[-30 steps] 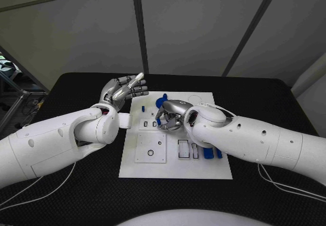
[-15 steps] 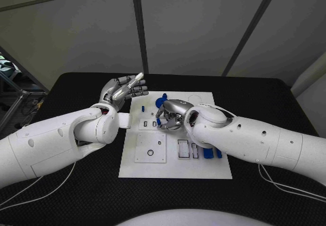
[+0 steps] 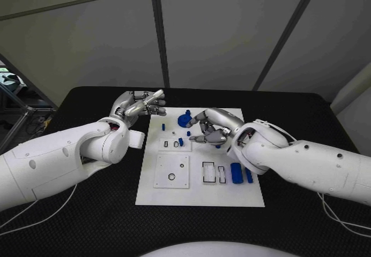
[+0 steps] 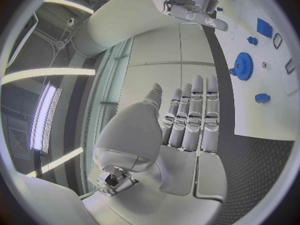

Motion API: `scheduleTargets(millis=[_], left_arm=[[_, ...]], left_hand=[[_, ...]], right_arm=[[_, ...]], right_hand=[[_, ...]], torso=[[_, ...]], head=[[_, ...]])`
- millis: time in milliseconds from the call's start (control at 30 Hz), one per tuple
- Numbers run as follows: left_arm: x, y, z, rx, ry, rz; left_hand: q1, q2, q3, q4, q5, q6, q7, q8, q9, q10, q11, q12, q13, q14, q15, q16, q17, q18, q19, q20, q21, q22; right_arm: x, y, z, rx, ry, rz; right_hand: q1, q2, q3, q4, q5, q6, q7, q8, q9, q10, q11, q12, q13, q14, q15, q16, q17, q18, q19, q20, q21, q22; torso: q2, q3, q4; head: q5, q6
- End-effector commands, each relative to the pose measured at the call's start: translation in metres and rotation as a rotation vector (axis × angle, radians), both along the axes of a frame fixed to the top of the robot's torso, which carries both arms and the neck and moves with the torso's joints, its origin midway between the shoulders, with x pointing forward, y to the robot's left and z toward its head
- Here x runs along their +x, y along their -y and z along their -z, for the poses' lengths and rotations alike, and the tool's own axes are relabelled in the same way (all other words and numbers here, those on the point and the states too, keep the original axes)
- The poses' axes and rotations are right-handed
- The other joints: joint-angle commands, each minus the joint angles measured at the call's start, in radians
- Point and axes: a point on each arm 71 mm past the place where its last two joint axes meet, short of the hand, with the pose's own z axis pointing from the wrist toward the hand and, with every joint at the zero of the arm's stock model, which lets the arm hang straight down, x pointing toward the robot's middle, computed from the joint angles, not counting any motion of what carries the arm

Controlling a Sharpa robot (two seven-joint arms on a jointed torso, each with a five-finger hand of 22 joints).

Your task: Assemble the parts on the task board

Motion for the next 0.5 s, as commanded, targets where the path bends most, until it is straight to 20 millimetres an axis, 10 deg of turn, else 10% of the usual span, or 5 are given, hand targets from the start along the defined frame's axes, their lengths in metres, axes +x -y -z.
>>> scheduleTargets(millis=[33, 100, 267, 333, 500], left_arm=[[0.001, 0.007, 0.002, 0.175, -0.043, 0.199], [0.002, 0.007, 0.002, 0.248, -0.075, 0.25], [0.003, 0.009, 0.001, 0.441, -0.159, 0.345], [0.005, 0.011, -0.003, 0.538, -0.181, 0.366], [0.013, 0.015, -0.01, 0.83, -0.22, 0.378]], left_hand=[[0.002, -0.009, -0.012, 0.002, -0.006, 0.027, -0.012, 0.005, 0.001, 0.052, -0.02, 0.011, 0.006, 0.11, -0.025, 0.059, 0.045, 0.001, 0.073, -0.03, 0.049, 0.025], [-0.042, -0.012, -0.038, 0.033, -0.006, 0.045, -0.022, 0.005, 0.004, 0.097, -0.035, 0.032, 0.023, 0.219, -0.05, 0.156, 0.114, -0.004, 0.151, -0.056, 0.115, 0.062], [-0.153, -0.006, -0.126, 0.125, -0.003, 0.059, -0.035, 0.033, 0.022, 0.133, -0.055, 0.131, 0.104, 0.255, -0.072, 0.708, 0.703, -0.025, 0.226, -0.086, 0.327, 0.264], [-0.15, -0.006, -0.161, 0.14, -0.003, 0.06, -0.055, 0.071, 0.044, 0.128, -0.053, 0.237, 0.186, 0.246, -0.087, 0.91, 0.924, -0.049, 0.261, -0.095, 0.497, 0.46], [-0.115, 0.014, -0.225, 0.16, -0.002, 0.045, -0.077, 0.219, 0.147, 0.048, -0.093, 0.637, 0.522, 0.261, -0.106, 1.139, 1.195, -0.08, 0.283, -0.108, 0.75, 0.763]], right_arm=[[0.002, 0.018, -0.022, 0.211, -0.009, -0.009], [0.005, 0.033, -0.03, 0.255, -0.025, 0.014], [0.013, 0.066, -0.04, 0.358, -0.096, 0.082], [0.017, 0.078, -0.041, 0.39, -0.126, 0.101], [0.028, 0.103, -0.043, 0.448, -0.169, 0.14]], right_hand=[[0.031, 0.01, 0.032, -0.012, 0.029, 0.04, 0.0, 0.019, 0.003, -0.061, -0.004, -0.08, -0.084, 0.015, -0.012, -0.044, -0.06, 0.02, -0.042, -0.004, -0.054, -0.08], [0.029, 0.006, 0.057, -0.009, 0.035, 0.051, -0.002, 0.02, -0.001, -0.167, -0.006, -0.248, -0.256, -0.033, -0.014, -0.149, -0.208, 0.028, -0.08, -0.007, -0.112, -0.147], [0.02, -0.019, 0.119, -0.002, 0.012, 0.062, 0.003, 0.012, -0.014, -0.178, 0.0, -0.468, -0.436, -0.207, -0.007, -0.604, -0.695, 0.024, -0.138, -0.001, -0.242, -0.223], [0.018, -0.025, 0.15, 0.004, 0.0, 0.041, 0.02, -0.008, -0.022, -0.205, 0.009, -0.59, -0.531, -0.267, 0.017, -0.722, -0.74, 0.018, -0.197, 0.013, -0.317, -0.262], [0.014, -0.045, 0.19, -0.003, -0.03, 0.052, 0.025, -0.031, -0.021, -0.144, 0.041, -0.775, -0.732, -0.303, 0.044, -0.972, -0.864, 0.017, -0.258, 0.063, -0.461, -0.346]], torso=[[-0.01, 0.0044, -0.0045], [-0.013, 0.0063, -0.0066], [-0.022, 0.0124, -0.0104], [-0.027, 0.0155, -0.0095], [-0.04, 0.0215, -0.0068]], head=[[0.004, 0.002], [0.005, 0.0], [0.017, -0.002], [0.02, -0.003], [0.027, -0.007]])
